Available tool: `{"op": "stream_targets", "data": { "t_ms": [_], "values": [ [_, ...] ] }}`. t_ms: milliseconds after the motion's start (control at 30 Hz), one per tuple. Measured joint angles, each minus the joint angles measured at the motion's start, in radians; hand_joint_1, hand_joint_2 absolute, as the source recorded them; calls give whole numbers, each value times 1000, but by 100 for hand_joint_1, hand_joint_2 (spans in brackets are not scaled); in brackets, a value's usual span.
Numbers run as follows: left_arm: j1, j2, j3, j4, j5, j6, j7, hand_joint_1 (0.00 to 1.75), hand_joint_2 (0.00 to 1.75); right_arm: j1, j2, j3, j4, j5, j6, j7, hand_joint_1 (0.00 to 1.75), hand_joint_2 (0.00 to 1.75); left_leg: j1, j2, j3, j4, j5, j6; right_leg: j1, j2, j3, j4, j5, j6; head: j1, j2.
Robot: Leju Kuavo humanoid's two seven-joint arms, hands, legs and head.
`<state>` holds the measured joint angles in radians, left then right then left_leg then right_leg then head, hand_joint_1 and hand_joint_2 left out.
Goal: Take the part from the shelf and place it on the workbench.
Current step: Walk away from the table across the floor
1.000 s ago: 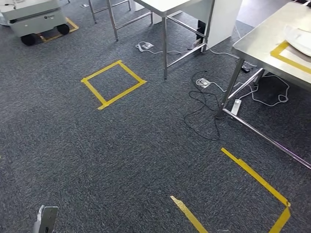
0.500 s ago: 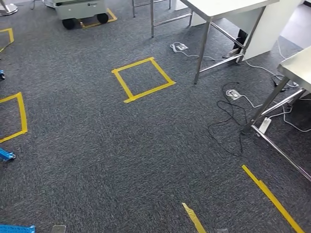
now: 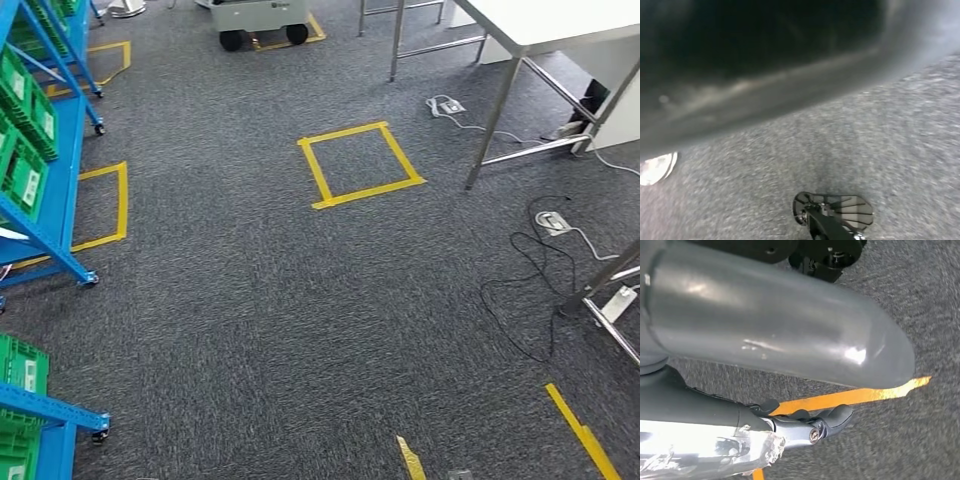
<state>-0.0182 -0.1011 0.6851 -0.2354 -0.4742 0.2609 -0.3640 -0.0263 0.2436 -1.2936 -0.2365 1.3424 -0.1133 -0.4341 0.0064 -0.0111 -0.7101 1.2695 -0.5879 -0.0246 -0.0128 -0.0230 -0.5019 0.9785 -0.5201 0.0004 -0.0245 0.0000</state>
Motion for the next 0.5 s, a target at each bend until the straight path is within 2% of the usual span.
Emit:
{"op": "stream_targets", "data": {
  "t_ms": [33, 67, 100, 167, 200, 233, 300, 333, 367, 433, 467, 500],
  "values": [
    [2, -1, 0, 1, -3, 0, 4, 0, 0, 0, 0, 0, 0, 0, 0, 0, 0, 0, 2, 4, -4, 10, 7, -1, 1, -15, 2, 0, -2, 0, 0, 0],
    [4, -1, 0, 2, -6, 0, 8, 0, 0, -1, 0, 0, 0, 0, 0, -1, 0, 0, 3, 7, 13, -21, 33, 0, 2, -29, 4, 0, -4, 1, 0, 0],
    [6, -1, 0, 3, -8, 1, 10, 0, 0, -2, 0, 0, 0, 0, 0, -1, 0, 0, 2, 17, 48, -84, 70, 3, 2, -42, 9, 0, -7, 3, -1, 0],
    [5, -1, 0, 3, -12, 2, 11, 0, 0, -3, 0, 0, 1, 0, 0, -2, 0, 0, -6, 59, 120, -215, 116, 13, 6, -65, 14, 1, -16, 10, -1, 0],
    [3, -1, 0, 4, -14, 3, 11, 0, 0, -4, 0, 0, 2, 0, 0, -3, 0, 0, -11, 76, 140, -253, 122, 19, 8, -75, 15, 1, -20, 15, 0, 0],
    [2, -2, 0, 4, -16, 4, 12, 0, 0, -4, 0, 0, 2, 0, 0, -3, 0, 0, -16, 83, 146, -267, 117, 24, 10, -86, 16, 1, -24, 21, 0, 0],
    [3, -2, 0, 5, -21, 4, 13, 0, 0, -7, 0, 1, 3, 0, 0, -3, 0, 0, -16, 62, 147, -274, 117, 35, 9, -102, 24, -1, -32, 32, 1, 0],
    [5, -3, 0, 6, -23, 4, 14, 0, 0, -8, 0, 1, 3, 0, 0, -3, 0, 0, -14, 51, 150, -279, 119, 41, 7, -90, 26, 6, -41, 36, 2, 0],
    [6, -3, 0, 6, -25, 4, 16, 0, 0, -8, 0, 1, 4, 0, 0, -2, 0, 0, -12, 41, 153, -283, 122, 47, 5, -66, 18, 33, -59, 40, 5, 0],
    [3, -5, 0, 7, -30, 5, 20, 0, 0, -6, 0, 2, 4, 0, 0, -2, 0, 0, -10, 18, 155, -286, 124, 56, 3, -4, -40, 156, -120, 43, 11, 0],
    [2, -5, 0, 7, -31, 5, 22, 0, 0, -4, 0, 2, 4, 0, 0, -2, 0, 0, -10, 4, 155, -286, 123, 59, 3, 13, -81, 232, -148, 44, 12, 0],
    [1, -6, 0, 7, -33, 5, 23, 0, 0, -2, 0, 2, 4, 0, 0, -2, 0, 0, -11, -11, 156, -285, 123, 60, 3, 19, -114, 288, -160, 44, 13, 0]
  ]
}}
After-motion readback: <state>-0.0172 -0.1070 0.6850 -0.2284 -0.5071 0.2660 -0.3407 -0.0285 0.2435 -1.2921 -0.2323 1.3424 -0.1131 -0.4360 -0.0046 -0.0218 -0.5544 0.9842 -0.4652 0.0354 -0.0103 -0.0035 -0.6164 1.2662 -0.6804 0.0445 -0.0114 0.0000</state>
